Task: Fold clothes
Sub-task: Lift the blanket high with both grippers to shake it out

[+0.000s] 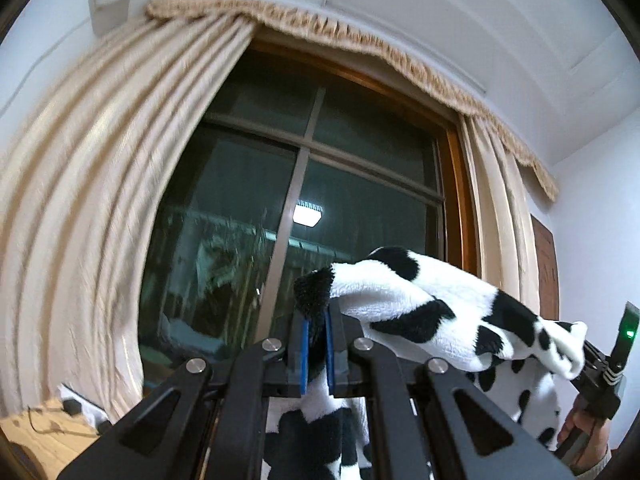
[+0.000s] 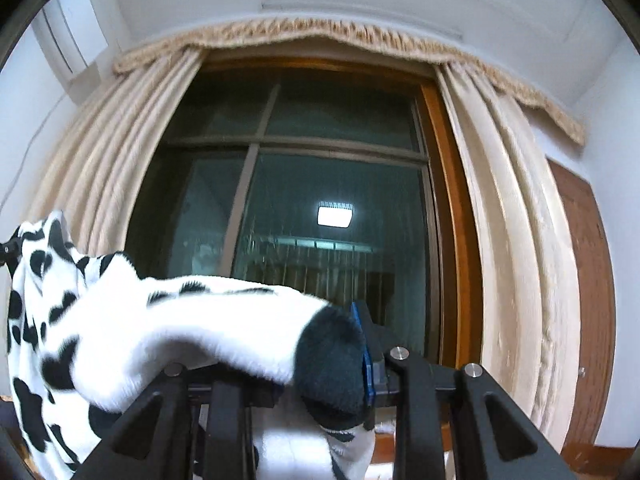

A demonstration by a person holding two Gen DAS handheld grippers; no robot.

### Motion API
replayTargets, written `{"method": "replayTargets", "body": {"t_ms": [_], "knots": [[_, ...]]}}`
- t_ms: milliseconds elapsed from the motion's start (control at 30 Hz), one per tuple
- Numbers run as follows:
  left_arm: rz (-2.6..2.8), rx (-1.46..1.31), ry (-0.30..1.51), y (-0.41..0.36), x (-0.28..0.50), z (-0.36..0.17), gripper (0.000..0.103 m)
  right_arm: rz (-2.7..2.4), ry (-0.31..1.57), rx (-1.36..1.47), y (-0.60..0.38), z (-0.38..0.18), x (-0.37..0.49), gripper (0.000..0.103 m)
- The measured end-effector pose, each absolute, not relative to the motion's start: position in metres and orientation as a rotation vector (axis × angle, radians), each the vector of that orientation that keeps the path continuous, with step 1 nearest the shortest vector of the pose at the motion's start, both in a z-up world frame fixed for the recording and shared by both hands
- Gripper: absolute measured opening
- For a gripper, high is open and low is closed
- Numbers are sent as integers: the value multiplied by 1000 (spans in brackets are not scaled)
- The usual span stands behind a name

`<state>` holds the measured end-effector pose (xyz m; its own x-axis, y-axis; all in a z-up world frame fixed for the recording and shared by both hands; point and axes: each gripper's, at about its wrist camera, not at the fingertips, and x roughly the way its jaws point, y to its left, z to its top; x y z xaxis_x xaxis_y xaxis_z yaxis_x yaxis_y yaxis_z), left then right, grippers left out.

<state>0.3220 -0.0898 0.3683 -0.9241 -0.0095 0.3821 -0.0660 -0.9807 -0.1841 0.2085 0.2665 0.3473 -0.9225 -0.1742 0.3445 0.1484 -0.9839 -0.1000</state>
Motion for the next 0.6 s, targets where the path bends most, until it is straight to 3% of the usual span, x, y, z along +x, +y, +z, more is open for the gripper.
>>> {"method": "replayTargets", "body": {"t_ms": [333,467,600], "knots": [[3061,867,-297,-100,393,403,9,-2843,173,-746,259,366,285,30],[3109,991,-217,-94,417,411,12,-2812,206,-824,255,368,312,30],[3179,954,-176,-96,412,410,12,-2797,249,-818,246,363,323,30]]}}
